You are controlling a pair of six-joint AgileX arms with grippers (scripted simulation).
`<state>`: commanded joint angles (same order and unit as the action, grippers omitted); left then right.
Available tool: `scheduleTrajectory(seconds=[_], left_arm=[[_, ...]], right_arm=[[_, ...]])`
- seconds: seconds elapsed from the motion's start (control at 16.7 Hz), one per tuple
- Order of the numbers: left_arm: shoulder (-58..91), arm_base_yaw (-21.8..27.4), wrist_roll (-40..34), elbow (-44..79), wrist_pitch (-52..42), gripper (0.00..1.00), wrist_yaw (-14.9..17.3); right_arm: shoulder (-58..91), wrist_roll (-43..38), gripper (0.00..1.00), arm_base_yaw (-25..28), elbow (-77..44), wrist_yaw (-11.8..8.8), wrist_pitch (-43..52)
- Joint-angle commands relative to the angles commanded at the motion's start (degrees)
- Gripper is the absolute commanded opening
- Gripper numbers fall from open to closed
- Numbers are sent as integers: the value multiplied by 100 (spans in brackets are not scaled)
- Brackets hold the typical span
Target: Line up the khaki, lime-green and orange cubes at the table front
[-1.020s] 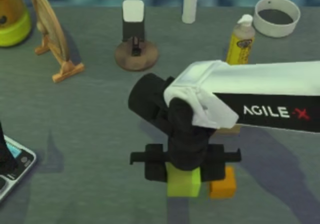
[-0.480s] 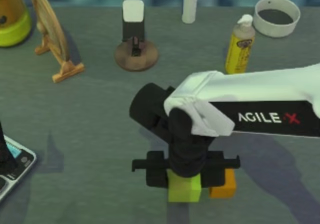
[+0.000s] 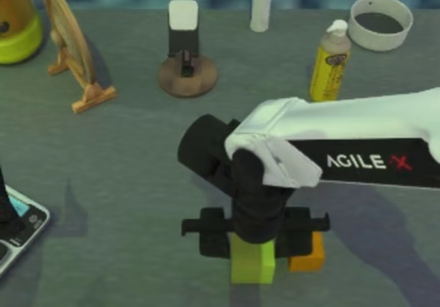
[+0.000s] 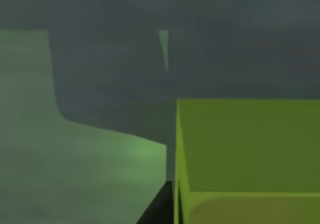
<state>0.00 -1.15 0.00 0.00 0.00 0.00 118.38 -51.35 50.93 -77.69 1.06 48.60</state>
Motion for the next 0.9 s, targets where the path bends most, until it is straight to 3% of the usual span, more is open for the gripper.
scheduleTrajectory(seconds=[0.12, 0.18, 0.72, 0.9], left_arm=[[0, 0, 0, 0, 0, 100, 0], [0, 0, 0, 0, 0, 100, 0], [0, 0, 0, 0, 0, 100, 0], [0, 0, 0, 0, 0, 100, 0]], right_arm=[[0, 0, 98, 0, 0, 0, 0], [0, 0, 100, 0, 0, 0, 0], [-10, -1, 100, -6, -19, 1, 20], [-145, -25, 100, 9, -297, 0, 434]])
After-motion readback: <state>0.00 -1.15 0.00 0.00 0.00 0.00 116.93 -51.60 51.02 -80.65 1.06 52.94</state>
